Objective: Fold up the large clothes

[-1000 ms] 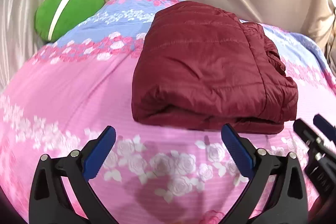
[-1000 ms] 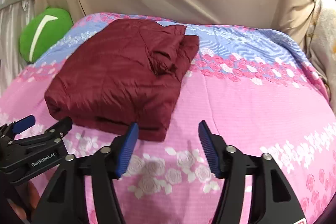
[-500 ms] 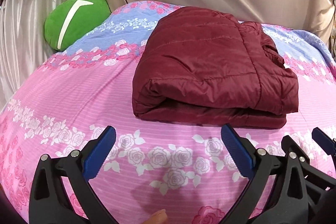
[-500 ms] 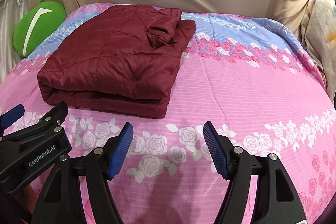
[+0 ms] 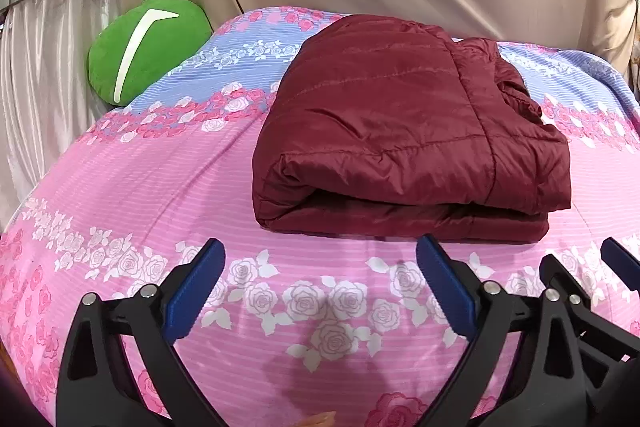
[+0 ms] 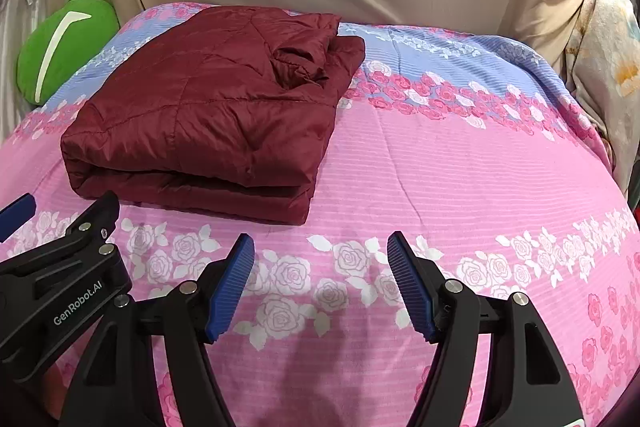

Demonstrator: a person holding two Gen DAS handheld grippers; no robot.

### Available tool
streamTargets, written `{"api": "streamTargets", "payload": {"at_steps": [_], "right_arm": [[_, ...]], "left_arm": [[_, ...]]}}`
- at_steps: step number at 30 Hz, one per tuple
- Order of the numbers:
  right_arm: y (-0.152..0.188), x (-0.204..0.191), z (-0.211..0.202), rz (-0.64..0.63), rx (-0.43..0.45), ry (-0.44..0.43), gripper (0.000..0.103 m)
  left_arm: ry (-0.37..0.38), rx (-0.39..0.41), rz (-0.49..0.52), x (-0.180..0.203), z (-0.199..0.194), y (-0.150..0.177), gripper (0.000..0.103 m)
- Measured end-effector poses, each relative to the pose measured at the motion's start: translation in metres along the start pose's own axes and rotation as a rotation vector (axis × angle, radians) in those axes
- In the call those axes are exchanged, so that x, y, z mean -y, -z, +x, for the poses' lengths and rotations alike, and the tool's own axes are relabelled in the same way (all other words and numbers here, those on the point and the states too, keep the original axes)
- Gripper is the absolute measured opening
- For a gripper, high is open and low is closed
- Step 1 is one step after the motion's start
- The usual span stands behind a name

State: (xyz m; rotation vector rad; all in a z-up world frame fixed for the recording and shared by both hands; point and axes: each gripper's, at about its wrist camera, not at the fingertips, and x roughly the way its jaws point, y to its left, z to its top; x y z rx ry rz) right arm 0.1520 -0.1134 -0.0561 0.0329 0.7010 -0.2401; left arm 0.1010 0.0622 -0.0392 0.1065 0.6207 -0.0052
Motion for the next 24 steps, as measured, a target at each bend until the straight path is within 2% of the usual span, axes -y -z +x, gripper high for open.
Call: {"api": "streamTargets", "payload": {"at_steps": [15, 24], "right_arm": [[0.0001, -0.0056, -0.0043, -0.010, 0.015, 0.012, 0.067], [0.0001, -0.0064, -0.0048, -0.018, 0.023, 0.023, 0.067]], "left_arm": [[0.019, 0.000, -0.013, -0.0010, -0.0004, -0.0003, 0.092], [0.000, 0.017, -0.004, 0.0004, -0.0025, -0.0006, 0.088]]}}
